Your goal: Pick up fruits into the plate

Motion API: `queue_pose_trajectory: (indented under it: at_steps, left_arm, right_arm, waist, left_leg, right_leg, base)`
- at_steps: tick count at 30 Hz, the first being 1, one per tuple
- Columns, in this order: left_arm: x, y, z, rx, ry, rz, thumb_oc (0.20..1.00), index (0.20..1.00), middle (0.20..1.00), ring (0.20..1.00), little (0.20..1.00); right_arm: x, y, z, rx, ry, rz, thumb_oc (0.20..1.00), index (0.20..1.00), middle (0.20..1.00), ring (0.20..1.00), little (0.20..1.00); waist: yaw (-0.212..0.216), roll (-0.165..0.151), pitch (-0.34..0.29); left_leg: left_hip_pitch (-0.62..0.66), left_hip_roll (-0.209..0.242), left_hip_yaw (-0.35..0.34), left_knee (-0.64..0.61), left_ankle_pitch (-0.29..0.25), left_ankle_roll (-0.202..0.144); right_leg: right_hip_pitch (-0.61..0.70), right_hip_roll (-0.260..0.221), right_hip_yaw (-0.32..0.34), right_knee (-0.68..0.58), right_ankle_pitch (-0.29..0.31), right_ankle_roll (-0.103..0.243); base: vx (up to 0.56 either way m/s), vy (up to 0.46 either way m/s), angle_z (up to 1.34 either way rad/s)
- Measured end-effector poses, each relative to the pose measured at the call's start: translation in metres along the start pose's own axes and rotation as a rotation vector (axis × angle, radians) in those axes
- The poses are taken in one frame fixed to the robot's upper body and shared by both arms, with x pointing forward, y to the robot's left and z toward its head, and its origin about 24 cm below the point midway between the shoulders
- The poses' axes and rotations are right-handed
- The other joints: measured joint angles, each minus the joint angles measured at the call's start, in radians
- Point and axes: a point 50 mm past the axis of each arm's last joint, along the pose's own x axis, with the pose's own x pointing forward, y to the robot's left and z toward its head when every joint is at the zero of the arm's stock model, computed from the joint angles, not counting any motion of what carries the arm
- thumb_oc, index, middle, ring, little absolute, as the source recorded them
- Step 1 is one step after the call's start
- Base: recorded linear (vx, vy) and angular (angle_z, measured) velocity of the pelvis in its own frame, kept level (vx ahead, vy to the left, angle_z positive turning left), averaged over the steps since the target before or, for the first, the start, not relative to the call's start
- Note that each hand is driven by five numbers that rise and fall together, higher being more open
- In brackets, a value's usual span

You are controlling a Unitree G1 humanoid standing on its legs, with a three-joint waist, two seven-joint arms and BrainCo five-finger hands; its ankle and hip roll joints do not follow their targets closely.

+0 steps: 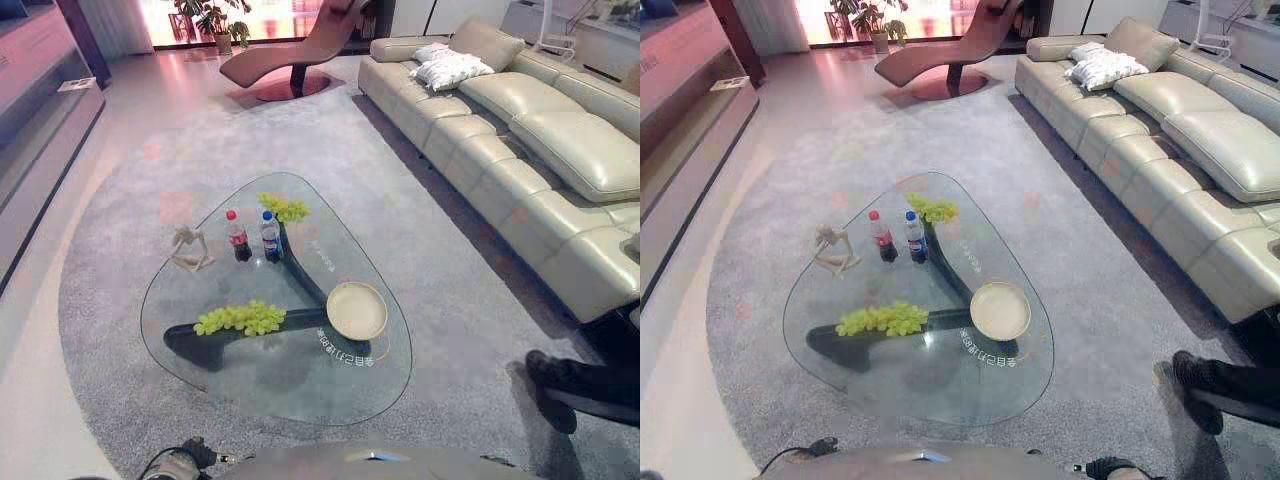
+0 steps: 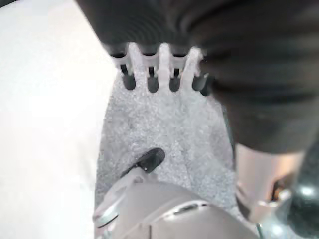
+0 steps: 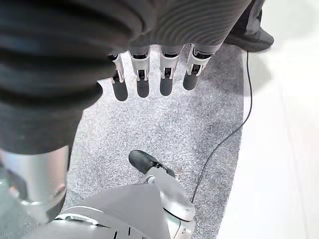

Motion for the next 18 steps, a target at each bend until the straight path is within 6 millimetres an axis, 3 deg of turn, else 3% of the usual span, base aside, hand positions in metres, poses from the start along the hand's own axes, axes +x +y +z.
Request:
queue_pose_trajectory:
  at_steps: [18]
  left_arm:
    - [0.0000,0.0001,0.0008,-0.001,-0.008,0.001,1.000,1.000,1.000,1.000,1.000]
  right_arm:
    - [0.0000,-0.0003,0.0011,0.000,-0.003,-0.001,1.000,1.000,1.000,1.000,1.000]
  waist:
    - [0.000,0.003,0.008]
  left_leg:
    - [0.000,0.000,0.000,0.000,0.000,0.000]
  right_leg:
    - [0.000,0.000,0.000,0.000,0.000,0.000]
  base:
    - [0.01,-0.004,-0.02]
